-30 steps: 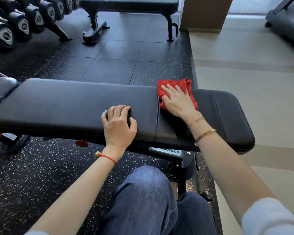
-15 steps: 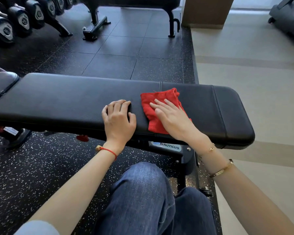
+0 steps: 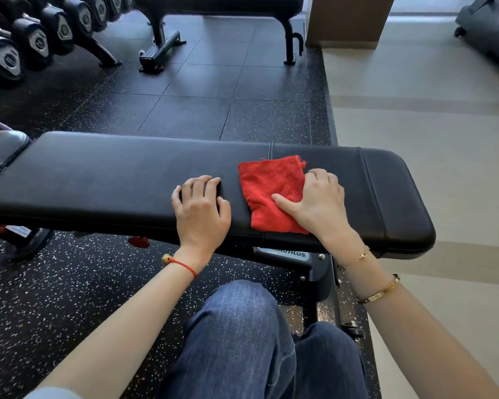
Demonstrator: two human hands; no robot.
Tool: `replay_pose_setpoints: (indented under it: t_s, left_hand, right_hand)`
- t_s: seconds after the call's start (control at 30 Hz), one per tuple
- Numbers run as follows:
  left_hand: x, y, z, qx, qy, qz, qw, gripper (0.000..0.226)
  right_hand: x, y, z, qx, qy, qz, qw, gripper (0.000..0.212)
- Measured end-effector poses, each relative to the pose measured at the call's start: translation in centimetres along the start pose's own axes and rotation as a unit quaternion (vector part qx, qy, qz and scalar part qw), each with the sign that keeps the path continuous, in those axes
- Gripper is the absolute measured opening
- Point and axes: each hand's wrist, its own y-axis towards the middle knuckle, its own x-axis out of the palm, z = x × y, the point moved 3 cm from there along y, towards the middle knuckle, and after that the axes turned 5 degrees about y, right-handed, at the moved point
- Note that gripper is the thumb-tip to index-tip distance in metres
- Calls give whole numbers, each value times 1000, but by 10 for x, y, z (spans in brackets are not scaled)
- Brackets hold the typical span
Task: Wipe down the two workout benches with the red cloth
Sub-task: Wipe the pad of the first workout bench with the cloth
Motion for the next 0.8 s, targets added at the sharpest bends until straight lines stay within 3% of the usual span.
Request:
replay_pose_setpoints:
  t_s: [0.1, 0.2, 0.33, 0.47, 0.6, 0.8]
  left_hand:
    - [0, 0, -1, 2, 2, -2, 1000, 44]
    - [0, 0, -1, 6, 0, -8, 1000, 44]
    - [2, 1, -2, 14, 0, -4, 1000, 44]
    - [0, 5, -5, 23, -3, -26, 999, 43]
    - [-16, 12, -1, 48, -31, -68, 996, 34]
    - [-80, 55, 21, 79, -88, -98, 988, 28]
  right_hand:
    - [0, -1, -8, -1, 45, 14, 999, 65]
    - [-1, 0, -13, 0, 159, 3, 987, 48]
    - [-3, 6, -11, 27, 260, -20, 965, 40]
    - [-6, 22, -4, 68, 320, -89, 941, 26]
    - [-18, 26, 0, 166, 461, -186, 852, 20]
    - [-70, 18, -11, 337, 615, -201, 684, 25]
